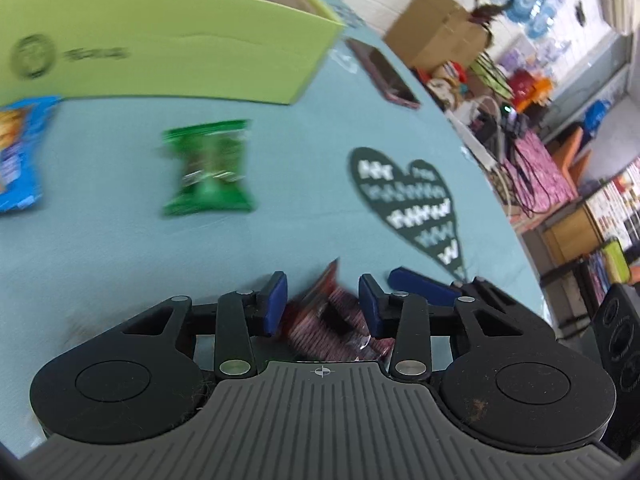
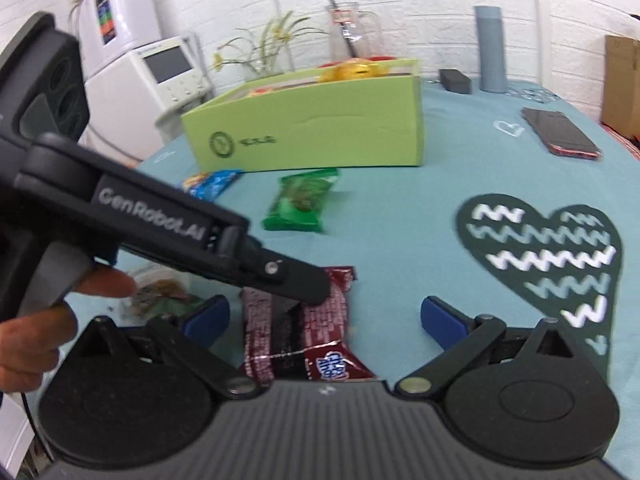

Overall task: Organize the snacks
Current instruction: 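Grasp the dark red chocolate bar packet with both grippers, then carry the chocolate bar packet into the green box and open both grippers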

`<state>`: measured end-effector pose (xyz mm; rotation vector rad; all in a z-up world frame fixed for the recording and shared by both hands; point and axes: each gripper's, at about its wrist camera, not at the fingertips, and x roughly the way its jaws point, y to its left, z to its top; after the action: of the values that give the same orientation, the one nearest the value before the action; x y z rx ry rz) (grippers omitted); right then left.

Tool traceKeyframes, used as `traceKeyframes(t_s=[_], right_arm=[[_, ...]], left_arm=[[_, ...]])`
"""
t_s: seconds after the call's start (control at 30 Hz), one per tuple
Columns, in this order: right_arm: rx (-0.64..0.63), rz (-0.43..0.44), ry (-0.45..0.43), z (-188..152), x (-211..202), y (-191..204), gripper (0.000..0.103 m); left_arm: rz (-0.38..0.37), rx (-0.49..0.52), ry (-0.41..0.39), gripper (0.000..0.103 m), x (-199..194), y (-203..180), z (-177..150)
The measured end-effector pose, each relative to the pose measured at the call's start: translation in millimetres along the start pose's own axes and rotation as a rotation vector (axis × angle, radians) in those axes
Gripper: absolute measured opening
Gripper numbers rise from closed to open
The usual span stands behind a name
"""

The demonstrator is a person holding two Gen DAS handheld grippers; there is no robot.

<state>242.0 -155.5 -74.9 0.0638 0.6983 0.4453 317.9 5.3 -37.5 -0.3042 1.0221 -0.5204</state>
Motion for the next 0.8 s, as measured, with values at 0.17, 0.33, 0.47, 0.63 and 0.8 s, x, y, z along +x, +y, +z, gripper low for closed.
traceKeyframes(t_s=[0.17, 0.33, 0.47, 0.63, 0.8], right_arm=[[0.039, -0.035, -0.021, -5, -18, -17, 0.100], [-0.006, 0.040, -0.038, -14, -33, -8, 0.100], [-0.033, 0.054, -0.014, -15, -26, -1, 0.100], [-0.061, 0.045, 0.001, -20, -22, 4, 0.101], [-0.062, 0.038, 0.006, -21, -24, 6, 0.100]], left_arm=[[0.047, 0.077, -0.030, 0.024, 8, -30, 15], [0.073, 0.007, -0.084, 0.034, -33, -16, -10], [0.044, -0.021, -0.028, 0.030, -27, -15, -27], [0.041, -0.030, -0.025, 0.029, -10, -20, -30], [0.038, -0.010, -0.025, 0.025, -5, -27, -27]])
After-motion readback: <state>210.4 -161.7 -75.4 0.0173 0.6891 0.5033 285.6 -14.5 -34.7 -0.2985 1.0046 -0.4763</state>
